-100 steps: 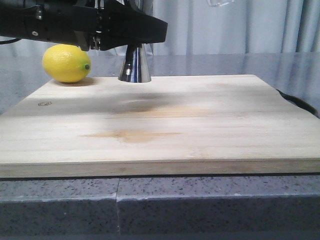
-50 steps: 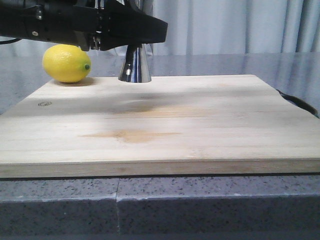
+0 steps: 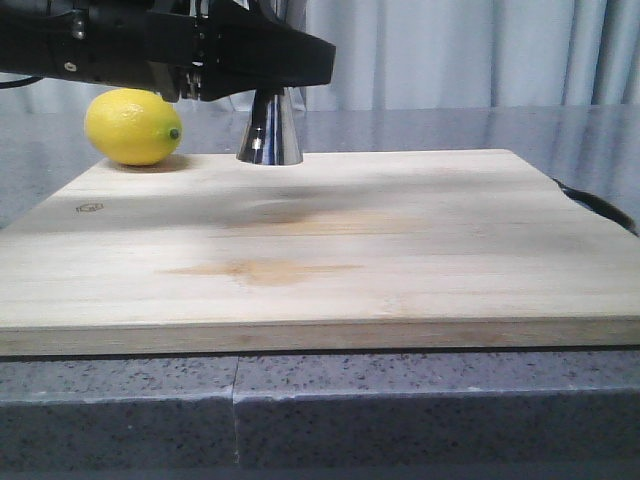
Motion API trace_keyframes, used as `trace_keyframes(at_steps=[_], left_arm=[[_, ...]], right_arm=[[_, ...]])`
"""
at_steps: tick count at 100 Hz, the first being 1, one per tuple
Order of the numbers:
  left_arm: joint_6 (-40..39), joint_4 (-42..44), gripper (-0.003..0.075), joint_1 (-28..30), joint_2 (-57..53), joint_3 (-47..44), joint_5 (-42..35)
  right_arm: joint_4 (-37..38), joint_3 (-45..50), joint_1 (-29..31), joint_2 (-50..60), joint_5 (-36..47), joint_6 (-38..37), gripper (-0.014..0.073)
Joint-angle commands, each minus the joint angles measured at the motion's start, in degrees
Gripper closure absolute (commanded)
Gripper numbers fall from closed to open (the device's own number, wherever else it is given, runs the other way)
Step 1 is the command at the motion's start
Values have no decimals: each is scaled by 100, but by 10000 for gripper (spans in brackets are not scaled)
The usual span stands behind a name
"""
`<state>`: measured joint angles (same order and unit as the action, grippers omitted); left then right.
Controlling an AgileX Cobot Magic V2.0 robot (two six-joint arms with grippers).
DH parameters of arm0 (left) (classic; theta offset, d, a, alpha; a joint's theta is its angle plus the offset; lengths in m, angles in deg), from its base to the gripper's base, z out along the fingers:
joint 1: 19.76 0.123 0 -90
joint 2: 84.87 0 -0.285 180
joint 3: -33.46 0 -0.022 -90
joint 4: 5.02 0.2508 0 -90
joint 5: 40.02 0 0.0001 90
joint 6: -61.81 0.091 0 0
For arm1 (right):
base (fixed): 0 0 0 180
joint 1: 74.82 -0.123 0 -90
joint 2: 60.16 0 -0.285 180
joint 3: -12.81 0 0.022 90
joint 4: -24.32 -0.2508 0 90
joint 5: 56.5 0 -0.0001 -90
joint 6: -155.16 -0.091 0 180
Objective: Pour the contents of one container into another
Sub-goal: 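Tilt the beaker with the right gripper, pouring liquid into the jigger cup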
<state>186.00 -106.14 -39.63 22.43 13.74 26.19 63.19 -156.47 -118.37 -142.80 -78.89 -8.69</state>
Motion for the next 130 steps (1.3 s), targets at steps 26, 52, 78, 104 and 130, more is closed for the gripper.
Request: trace_keyframes(at_steps=[26,52,78,104,130], left_arm=[[-1,-481,563,-11,-296,106,580],[-1,-481,563,-11,-296,106,580],[-1,-481,563,-11,-296,106,580],[-1,-481,563,-11,-296,106,580],[-1,-481,563,-11,-296,106,580]], right_arm=[[990,-217,-6,85,637,44,314],[1341,-217,-6,85,672,44,314],[1741,-217,-6,85,672,44,314],[1985,-217,-6,85,672,44,314],[2247,-217,-6,85,696,44,314]])
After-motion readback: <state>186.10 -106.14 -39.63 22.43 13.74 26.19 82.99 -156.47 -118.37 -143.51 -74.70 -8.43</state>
